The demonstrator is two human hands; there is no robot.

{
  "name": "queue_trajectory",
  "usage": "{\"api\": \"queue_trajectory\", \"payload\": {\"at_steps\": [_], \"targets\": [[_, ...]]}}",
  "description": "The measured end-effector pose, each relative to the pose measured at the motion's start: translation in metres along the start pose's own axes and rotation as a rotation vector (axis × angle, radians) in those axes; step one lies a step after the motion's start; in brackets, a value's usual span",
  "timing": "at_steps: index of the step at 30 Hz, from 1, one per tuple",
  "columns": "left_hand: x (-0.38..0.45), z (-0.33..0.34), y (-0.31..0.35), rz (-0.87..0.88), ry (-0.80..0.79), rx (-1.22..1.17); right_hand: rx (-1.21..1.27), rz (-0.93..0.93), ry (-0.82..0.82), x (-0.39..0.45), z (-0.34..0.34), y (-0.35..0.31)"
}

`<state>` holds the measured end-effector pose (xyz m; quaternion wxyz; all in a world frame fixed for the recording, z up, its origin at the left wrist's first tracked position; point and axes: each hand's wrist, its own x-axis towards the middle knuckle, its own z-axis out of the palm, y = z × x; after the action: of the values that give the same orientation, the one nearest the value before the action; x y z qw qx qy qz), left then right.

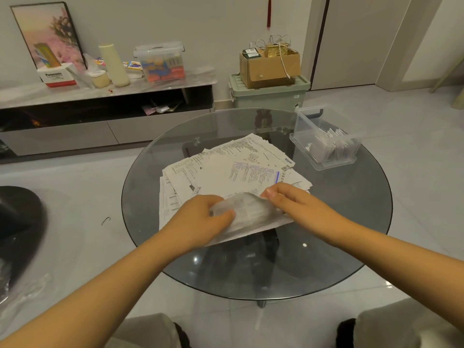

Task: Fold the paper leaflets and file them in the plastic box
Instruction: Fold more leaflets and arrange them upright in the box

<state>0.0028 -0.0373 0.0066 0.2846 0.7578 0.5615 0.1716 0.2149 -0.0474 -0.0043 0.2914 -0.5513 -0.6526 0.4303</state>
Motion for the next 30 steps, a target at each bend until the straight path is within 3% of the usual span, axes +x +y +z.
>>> {"api": "queue_trajectory", "payload": {"at_steps": [5, 14, 21, 24, 30], "targets": [[0.007, 0.004, -0.004, -0.035, 0.142, 0.003, -0.083, 0.004, 0.099, 0.010, 0.010, 0.003], [0.010, 0.010, -0.015, -0.064, 0.084, 0.093, -0.535, 0.007, 0.139, 0.024, 0.020, 0.014], [0.010, 0.011, -0.019, 0.163, 0.110, 0.399, -0.669, -0.065, 0.123, 0.025, 0.010, 0.009], [0.009, 0.016, -0.017, 0.202, -0.001, 0.415, -0.789, -0.215, 0.054, 0.024, 0.011, 0.010], [0.009, 0.016, -0.014, 0.254, -0.072, 0.531, -0.823, -0.288, -0.082, 0.024, 0.009, 0.012]]}}
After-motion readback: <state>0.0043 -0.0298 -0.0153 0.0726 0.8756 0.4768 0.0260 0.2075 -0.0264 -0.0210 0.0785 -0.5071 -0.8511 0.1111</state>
